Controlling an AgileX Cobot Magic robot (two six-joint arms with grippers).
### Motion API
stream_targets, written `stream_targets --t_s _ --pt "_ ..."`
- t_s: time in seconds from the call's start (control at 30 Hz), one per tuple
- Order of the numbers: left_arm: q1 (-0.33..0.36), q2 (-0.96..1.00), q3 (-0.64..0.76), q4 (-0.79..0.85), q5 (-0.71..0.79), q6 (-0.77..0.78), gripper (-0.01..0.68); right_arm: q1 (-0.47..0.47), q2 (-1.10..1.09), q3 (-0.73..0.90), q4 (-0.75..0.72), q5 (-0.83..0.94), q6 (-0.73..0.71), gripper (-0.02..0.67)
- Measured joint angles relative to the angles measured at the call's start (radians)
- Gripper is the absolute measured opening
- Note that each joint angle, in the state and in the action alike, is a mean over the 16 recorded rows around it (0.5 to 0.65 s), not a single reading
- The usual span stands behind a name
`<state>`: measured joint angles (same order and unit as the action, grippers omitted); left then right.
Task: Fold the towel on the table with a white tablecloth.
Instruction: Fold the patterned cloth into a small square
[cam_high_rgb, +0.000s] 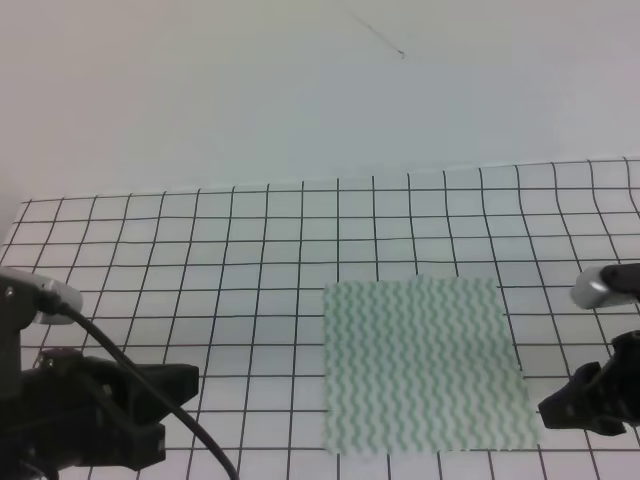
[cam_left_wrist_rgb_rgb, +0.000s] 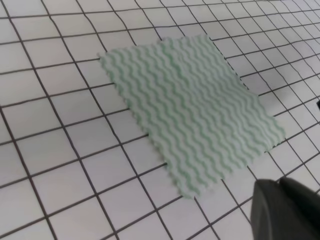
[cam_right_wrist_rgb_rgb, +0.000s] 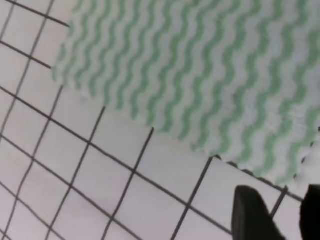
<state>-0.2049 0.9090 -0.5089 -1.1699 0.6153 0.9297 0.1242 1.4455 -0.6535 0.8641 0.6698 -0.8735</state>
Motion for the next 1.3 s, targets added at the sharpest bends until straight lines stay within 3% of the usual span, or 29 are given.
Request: stream_targets --t_s 0.5,1.3 --pt "0.000 0.001 0.000 -0.004 0.003 0.006 -0.001 0.018 0.213 -0.057 -0.019 -0.079 0.019 0.237" --pt "0.000 0.002 0.000 -0.006 0.016 0.015 -0.001 0.040 0.288 -0.075 0.014 -0.100 0.019 0.228"
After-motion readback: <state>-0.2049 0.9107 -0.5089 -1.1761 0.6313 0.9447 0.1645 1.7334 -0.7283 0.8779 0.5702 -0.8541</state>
